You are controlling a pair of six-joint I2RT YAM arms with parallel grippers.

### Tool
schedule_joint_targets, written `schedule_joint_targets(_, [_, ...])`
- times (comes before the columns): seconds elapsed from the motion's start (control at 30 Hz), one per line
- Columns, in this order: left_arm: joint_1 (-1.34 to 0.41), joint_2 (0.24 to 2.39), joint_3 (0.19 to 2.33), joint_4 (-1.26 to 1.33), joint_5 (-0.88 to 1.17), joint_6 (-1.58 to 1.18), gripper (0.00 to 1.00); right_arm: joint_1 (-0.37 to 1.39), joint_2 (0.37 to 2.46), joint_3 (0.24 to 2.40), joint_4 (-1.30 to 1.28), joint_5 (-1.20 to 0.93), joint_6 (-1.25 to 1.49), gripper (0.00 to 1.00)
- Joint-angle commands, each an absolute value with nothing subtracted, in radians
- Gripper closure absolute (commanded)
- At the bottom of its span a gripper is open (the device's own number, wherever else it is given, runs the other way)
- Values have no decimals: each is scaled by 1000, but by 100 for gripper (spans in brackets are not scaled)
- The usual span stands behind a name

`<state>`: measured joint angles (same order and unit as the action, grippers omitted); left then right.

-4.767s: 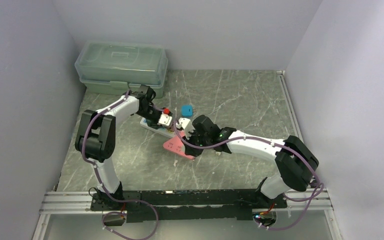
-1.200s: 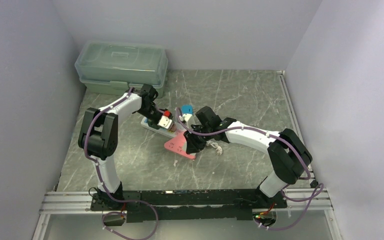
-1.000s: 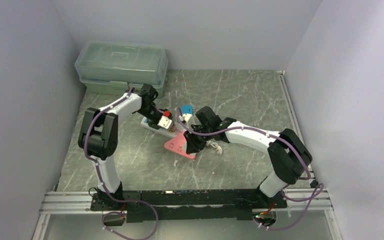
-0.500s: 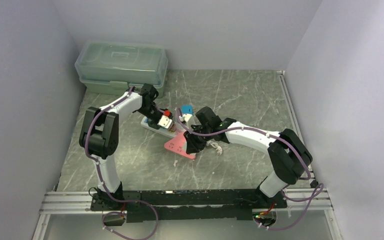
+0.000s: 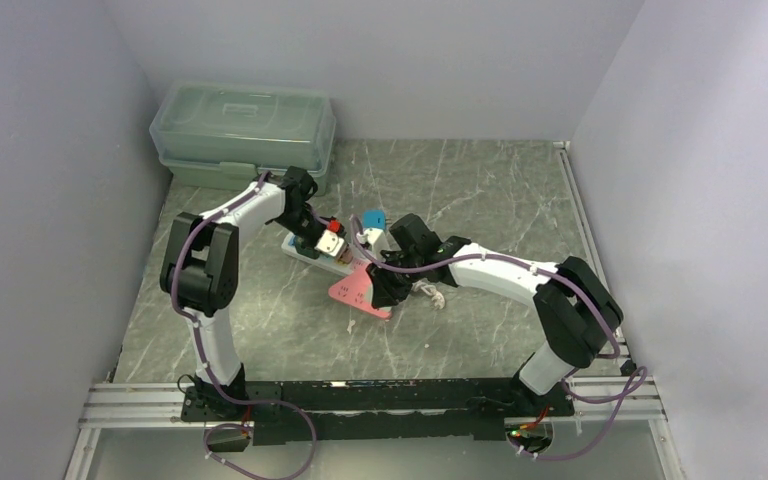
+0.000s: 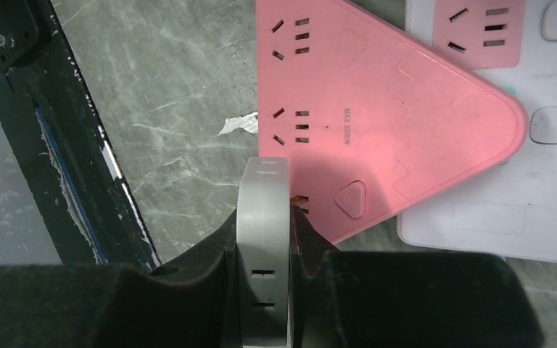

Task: Insert the plug
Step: Insert the plug into the socket.

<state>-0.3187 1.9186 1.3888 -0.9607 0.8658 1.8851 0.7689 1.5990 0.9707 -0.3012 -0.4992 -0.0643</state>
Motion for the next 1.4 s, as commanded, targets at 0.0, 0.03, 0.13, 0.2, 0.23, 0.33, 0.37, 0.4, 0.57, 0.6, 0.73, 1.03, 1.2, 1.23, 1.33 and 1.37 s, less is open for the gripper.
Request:
schedule_joint_targets(0.0, [-351, 2011, 1371, -1184, 807, 2001, 94, 736, 1684, 994, -212, -279, -165, 100])
schedule_joint_targets(0.03, [-352, 2014, 1375, -1196, 807, 2014, 94, 732, 1691, 998, -214, -287, -167, 100])
schedule_joint_targets(0.13, [-353, 2009, 1362, -1188, 813, 2043, 95, 721, 1715, 1019, -226, -313, -169, 100])
schedule_joint_targets(0.2, [-351, 1996, 1343, -1153, 815, 2051, 95, 713, 1719, 1026, -228, -323, -170, 100])
schedule_joint_targets(0.23, [-351, 1992, 1332, -1141, 819, 2051, 95, 710, 1720, 1029, -230, -325, -172, 100])
schedule_joint_targets(0.33, [-350, 1992, 1318, -1141, 806, 2079, 95, 693, 1717, 1030, -225, -337, -169, 100])
schedule_joint_targets(0.37, [-350, 1991, 1310, -1145, 801, 2090, 95, 687, 1715, 1029, -221, -349, -167, 100])
schedule_joint_targets(0.4, [-350, 1993, 1307, -1148, 799, 2096, 95, 681, 1715, 1028, -216, -356, -163, 100])
schedule_joint_targets(0.57, [-356, 1997, 1293, -1160, 785, 2118, 95, 675, 1722, 1016, -192, -366, -158, 100])
schedule_joint_targets(0.6, [-357, 1996, 1289, -1157, 781, 2122, 95, 675, 1728, 1016, -192, -368, -160, 100])
schedule_joint_targets(0.73, [-368, 2004, 1290, -1165, 759, 2142, 95, 674, 1754, 1030, -200, -368, -171, 100])
schedule_joint_targets(1.03, [-379, 2005, 1274, -1175, 718, 2187, 95, 658, 1779, 1031, -194, -366, -178, 100])
schedule_joint_targets(1.2, [-379, 2003, 1274, -1181, 719, 2194, 95, 657, 1765, 1022, -183, -306, -177, 100])
schedule_joint_targets(1.23, [-379, 2003, 1276, -1180, 722, 2188, 95, 659, 1755, 1020, -180, -292, -173, 100])
schedule_joint_targets(1.33, [-379, 2007, 1285, -1177, 732, 2175, 95, 670, 1709, 1011, -171, -236, -169, 84])
schedule_joint_targets(1.37, [-379, 2008, 1286, -1176, 732, 2172, 95, 678, 1692, 1011, -173, -217, -170, 79])
